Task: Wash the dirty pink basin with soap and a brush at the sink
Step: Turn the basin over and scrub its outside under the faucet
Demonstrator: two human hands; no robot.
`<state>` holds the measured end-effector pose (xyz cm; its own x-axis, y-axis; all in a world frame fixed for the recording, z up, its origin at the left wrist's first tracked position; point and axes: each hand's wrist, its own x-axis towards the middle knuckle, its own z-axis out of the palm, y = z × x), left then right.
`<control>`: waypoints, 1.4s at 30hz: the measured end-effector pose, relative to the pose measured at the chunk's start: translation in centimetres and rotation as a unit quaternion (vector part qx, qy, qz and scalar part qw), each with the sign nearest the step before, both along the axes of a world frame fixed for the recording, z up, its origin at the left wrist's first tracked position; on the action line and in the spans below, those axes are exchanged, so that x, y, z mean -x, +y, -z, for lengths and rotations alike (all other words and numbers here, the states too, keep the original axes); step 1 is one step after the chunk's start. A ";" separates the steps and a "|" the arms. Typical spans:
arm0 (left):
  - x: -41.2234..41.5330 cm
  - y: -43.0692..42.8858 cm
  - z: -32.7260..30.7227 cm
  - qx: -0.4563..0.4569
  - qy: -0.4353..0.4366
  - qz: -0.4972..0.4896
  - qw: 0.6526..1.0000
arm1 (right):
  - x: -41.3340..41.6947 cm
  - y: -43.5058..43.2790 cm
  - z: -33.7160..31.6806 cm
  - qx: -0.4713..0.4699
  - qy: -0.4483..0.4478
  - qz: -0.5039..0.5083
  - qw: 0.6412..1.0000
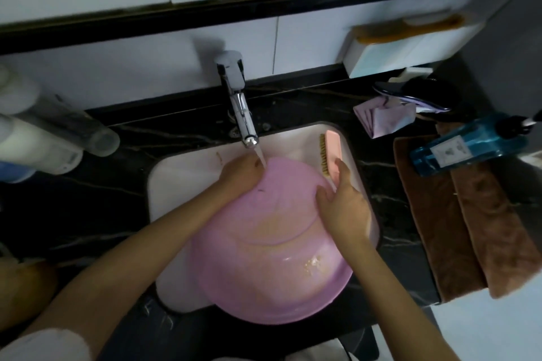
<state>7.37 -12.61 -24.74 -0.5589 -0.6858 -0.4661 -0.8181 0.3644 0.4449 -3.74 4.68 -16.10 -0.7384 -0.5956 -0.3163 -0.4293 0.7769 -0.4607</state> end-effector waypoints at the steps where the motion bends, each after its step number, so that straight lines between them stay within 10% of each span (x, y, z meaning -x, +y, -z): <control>1: -0.5 0.7 -0.2 0.030 -0.020 -0.003 0.999 | 0.0 -0.1 0.0 0.003 0.001 0.001 1.000; 7: 2.9 3.9 -0.9 0.037 0.032 0.154 0.987 | 0.1 -0.1 0.3 0.001 0.010 0.001 1.000; 11: 1.2 -0.8 0.0 -0.070 0.067 0.035 0.995 | 0.0 0.1 0.4 0.004 0.013 -0.002 1.000; 18: 0.2 3.6 -1.4 0.050 -0.017 0.154 0.987 | -0.3 0.0 0.3 0.021 0.024 -0.006 0.999; 28: -5.4 -2.3 -1.5 -0.196 0.025 -0.010 0.980 | -0.2 0.0 -0.2 0.014 0.021 -0.024 0.999; 38: -12.6 2.8 0.8 -0.447 0.090 -0.421 0.784 | 2.2 0.9 -0.8 -0.043 -0.066 0.042 0.996; 42: -12.6 3.8 1.7 -0.402 0.162 -0.508 0.744 | 3.0 2.9 -0.7 -0.062 -0.084 0.039 0.994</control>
